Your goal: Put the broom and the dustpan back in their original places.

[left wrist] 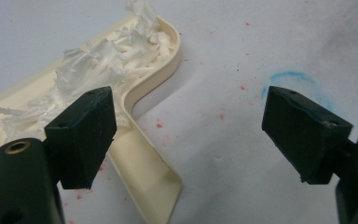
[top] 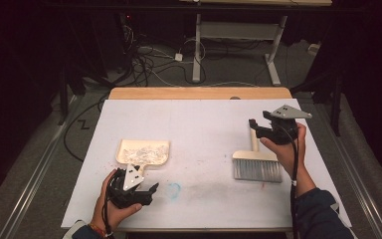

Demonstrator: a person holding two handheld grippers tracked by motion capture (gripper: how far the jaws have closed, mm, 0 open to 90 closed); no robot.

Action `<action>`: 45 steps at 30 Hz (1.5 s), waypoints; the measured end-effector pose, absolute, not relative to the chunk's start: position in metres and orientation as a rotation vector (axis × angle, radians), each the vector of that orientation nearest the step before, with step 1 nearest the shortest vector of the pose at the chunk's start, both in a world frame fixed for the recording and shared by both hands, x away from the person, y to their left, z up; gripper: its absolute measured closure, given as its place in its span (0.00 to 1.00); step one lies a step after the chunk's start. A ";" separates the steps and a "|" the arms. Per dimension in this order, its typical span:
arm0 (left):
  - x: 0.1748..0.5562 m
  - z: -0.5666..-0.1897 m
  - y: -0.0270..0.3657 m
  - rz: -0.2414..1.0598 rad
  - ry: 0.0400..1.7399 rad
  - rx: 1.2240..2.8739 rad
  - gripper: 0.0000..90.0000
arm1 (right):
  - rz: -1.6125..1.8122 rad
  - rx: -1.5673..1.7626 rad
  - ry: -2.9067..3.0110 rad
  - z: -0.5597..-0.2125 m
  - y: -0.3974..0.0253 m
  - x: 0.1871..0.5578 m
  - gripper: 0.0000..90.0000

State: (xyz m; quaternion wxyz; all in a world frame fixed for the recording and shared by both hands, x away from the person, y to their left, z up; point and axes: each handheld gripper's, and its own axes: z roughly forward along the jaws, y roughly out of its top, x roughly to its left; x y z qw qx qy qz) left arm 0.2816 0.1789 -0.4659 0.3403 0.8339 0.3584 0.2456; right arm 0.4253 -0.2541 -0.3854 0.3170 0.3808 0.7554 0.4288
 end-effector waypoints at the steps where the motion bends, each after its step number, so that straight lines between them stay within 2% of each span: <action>1: 0.281 -0.466 0.179 0.644 0.925 2.173 0.19 | 1.118 0.997 1.992 -0.386 -0.254 0.426 0.44; 19: 0.276 -0.462 0.182 0.700 0.932 2.103 0.22 | 1.159 0.898 1.990 -0.379 -0.243 0.406 0.38; 24: 0.276 -0.463 0.181 0.694 0.932 2.118 0.21 | 1.159 0.878 1.983 -0.378 -0.237 0.402 0.34; 29: 0.278 -0.465 0.182 0.683 0.939 2.127 0.21 | 1.165 0.897 1.928 -0.378 -0.234 0.399 0.26; 45: 0.278 -0.466 0.180 0.674 0.930 2.131 0.21 | 1.201 0.857 1.921 -0.365 -0.228 0.380 0.25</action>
